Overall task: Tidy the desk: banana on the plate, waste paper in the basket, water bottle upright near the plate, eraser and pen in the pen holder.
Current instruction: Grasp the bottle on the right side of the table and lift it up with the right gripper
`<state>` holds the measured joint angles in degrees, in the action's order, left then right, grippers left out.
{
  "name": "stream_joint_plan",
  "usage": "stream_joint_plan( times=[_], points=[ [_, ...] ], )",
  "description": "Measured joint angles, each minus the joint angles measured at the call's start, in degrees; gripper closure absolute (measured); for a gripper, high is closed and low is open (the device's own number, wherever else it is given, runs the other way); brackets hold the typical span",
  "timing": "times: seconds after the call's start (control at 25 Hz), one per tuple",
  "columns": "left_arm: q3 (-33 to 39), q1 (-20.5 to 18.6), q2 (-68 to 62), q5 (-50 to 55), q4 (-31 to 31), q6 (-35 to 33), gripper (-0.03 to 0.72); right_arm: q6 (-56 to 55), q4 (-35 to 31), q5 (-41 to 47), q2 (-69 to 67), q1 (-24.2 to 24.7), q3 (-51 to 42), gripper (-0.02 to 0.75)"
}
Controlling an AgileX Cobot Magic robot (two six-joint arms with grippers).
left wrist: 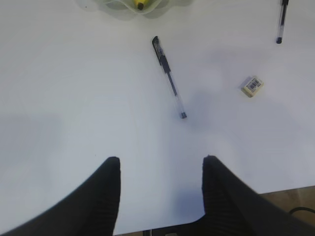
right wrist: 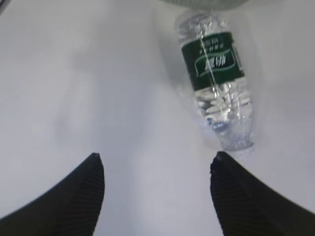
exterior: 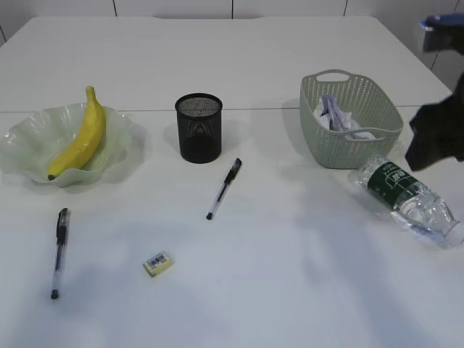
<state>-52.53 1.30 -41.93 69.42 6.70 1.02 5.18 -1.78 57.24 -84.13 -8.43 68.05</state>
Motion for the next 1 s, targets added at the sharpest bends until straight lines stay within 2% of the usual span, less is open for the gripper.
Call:
stream_joint_plan(
  times=[0.12,0.28,0.6,0.76,1.0],
  points=[
    [0.00,0.00,0.00,0.00,0.00,0.00,0.305,0.49,0.00,-4.03,2.30,0.00,-7.40,0.236],
    [0.00,0.00,0.00,0.00,0.23,0.00,0.305,0.65,2.16,-6.95,2.94,0.11,-11.33,0.236],
    [0.00,0.00,0.00,-0.09,0.81,0.00,0.306,4.56,3.39,-9.14,0.69,10.25,-11.40,0.237],
    [0.00,0.00,0.00,-0.09,0.81,0.00,0.306,10.28,2.52,-10.53,-2.87,10.75,-11.40,0.237],
    [0.00,0.00,0.00,-0.13,0.94,0.00,0.306,12.06,2.20,-12.07,-9.66,10.86,-11.40,0.237]
  ],
)
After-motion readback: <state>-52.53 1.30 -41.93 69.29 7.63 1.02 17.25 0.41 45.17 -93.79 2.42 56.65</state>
